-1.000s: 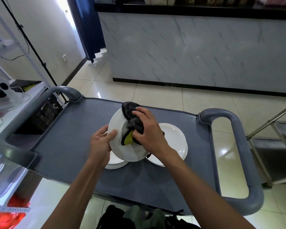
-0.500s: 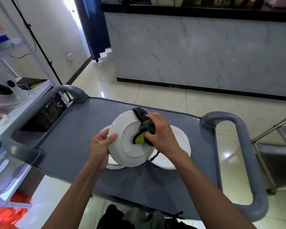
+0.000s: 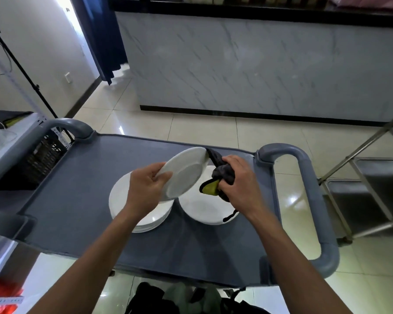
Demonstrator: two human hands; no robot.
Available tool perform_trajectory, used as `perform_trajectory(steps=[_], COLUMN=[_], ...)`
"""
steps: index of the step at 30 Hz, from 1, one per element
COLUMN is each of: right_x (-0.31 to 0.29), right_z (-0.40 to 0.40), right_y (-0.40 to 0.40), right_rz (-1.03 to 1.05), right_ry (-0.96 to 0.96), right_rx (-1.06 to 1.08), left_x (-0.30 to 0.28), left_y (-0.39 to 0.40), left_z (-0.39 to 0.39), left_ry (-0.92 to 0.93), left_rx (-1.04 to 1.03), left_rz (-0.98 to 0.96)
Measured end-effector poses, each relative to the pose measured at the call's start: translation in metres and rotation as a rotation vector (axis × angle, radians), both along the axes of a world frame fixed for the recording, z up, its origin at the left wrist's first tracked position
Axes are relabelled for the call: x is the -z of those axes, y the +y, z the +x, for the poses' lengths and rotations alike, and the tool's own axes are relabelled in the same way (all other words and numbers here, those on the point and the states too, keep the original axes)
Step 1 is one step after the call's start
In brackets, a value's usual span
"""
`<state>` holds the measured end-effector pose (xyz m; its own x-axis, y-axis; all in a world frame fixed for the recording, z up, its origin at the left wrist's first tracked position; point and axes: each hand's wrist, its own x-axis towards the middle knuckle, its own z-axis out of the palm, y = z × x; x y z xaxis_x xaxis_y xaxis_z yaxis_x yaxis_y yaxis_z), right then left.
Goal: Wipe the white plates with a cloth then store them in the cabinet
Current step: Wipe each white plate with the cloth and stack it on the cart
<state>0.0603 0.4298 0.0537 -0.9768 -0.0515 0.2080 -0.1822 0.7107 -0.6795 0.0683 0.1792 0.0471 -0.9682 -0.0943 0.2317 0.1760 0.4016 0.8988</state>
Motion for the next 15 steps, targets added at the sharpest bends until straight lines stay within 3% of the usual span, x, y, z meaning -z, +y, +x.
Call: perform_trajectory(steps=[8, 15], right_x=[0.002, 0.005], right_z=[0.025, 0.045], right_y=[0.035, 0.059], right_rz=[-0.003, -0.001], right_ry=[0.008, 0.01], right_rx=[0.108, 0.181], left_x=[0.014, 0.037], left_y=[0.041, 0.07], left_z=[-0.011, -0.011], left_ry=[0.234, 0.414], left_rx=[0.188, 0.249], left_rz=[-0.476, -0.585])
